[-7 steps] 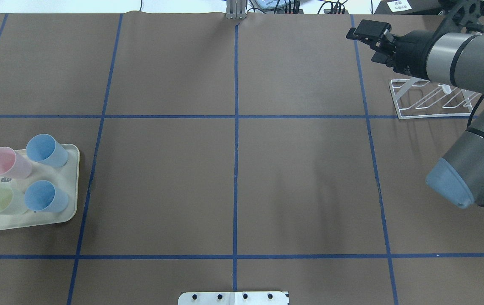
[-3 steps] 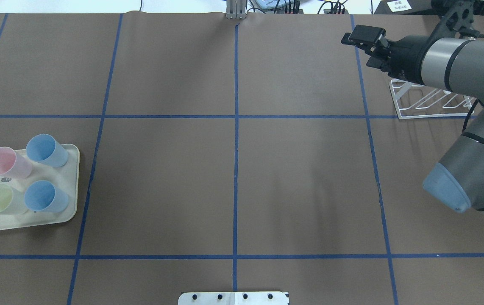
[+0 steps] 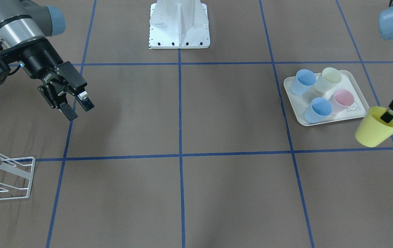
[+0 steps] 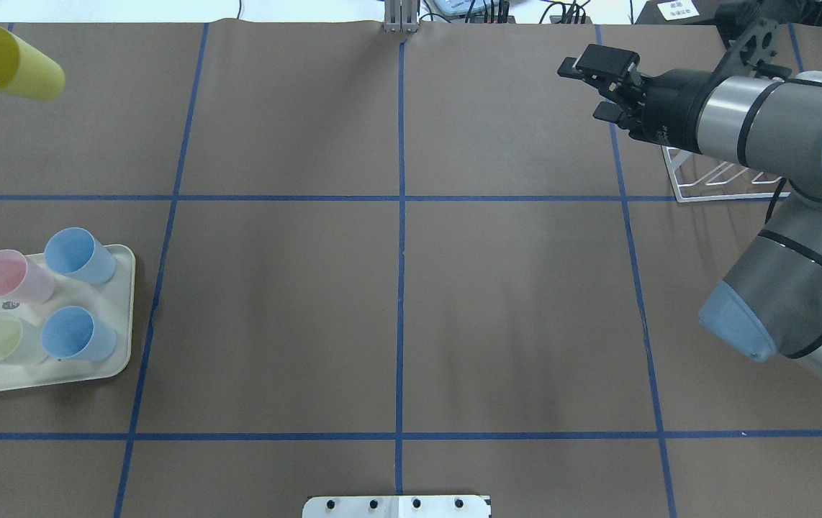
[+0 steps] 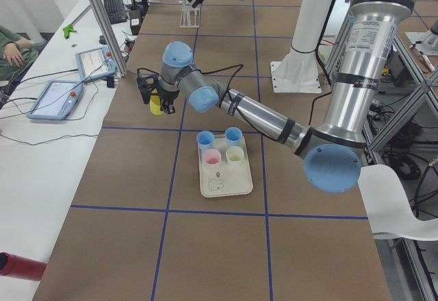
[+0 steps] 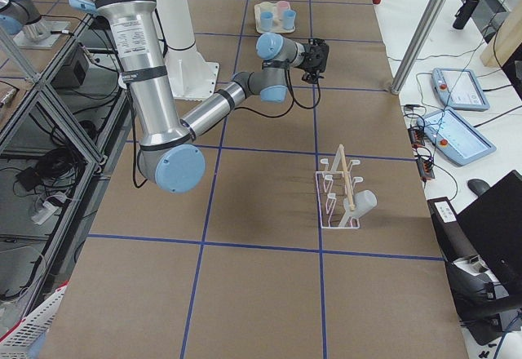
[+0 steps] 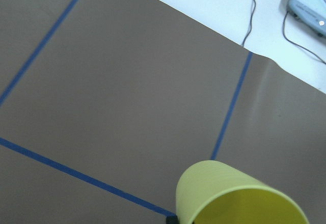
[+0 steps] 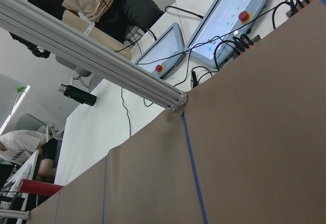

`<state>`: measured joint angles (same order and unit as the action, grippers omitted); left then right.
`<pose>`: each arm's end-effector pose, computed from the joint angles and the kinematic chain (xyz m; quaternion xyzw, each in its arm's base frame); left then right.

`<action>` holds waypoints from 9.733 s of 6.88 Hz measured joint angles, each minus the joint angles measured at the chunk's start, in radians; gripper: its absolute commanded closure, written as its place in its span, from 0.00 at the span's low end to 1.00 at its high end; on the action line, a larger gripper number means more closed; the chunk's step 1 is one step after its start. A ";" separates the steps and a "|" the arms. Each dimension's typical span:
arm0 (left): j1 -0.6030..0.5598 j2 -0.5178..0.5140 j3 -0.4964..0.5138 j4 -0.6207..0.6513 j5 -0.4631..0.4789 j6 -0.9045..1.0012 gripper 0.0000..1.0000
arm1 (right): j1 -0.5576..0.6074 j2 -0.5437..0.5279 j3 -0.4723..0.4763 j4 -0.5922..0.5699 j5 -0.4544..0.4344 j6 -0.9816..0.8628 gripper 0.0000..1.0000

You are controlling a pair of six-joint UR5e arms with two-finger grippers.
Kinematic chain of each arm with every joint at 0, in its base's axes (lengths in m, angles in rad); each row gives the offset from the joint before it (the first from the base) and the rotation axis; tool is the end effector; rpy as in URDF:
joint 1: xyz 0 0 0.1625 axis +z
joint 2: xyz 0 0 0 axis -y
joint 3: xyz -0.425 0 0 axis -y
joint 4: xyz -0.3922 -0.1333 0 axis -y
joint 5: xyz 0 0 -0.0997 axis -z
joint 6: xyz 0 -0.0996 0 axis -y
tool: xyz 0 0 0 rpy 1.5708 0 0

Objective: Transfer IKEA cup to right arm and place on rack

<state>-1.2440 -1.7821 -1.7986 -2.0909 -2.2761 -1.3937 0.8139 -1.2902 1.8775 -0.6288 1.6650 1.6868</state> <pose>0.1158 -0.5557 0.3732 0.0502 0.5281 -0.2861 0.7979 -0.2858 -0.4830 0.2581 0.2045 -0.6615 0.2941 0.6589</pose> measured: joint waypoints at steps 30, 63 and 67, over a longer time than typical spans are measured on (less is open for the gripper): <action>0.762 -0.242 0.239 -1.251 0.964 -1.022 1.00 | -0.211 0.381 -0.256 0.228 -0.012 0.482 0.01; 0.710 -0.108 -0.179 -0.244 0.910 -0.191 0.00 | 0.217 -0.054 -0.518 0.236 -0.502 -0.755 1.00; 0.710 -0.110 -0.183 -0.244 0.904 -0.191 0.00 | 0.212 -0.116 -0.511 0.291 -0.430 -0.772 1.00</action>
<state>-0.5344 -1.8924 -1.9812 -2.3351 -1.3716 -1.5850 1.0258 -1.4064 1.3663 -0.3377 1.2347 0.9144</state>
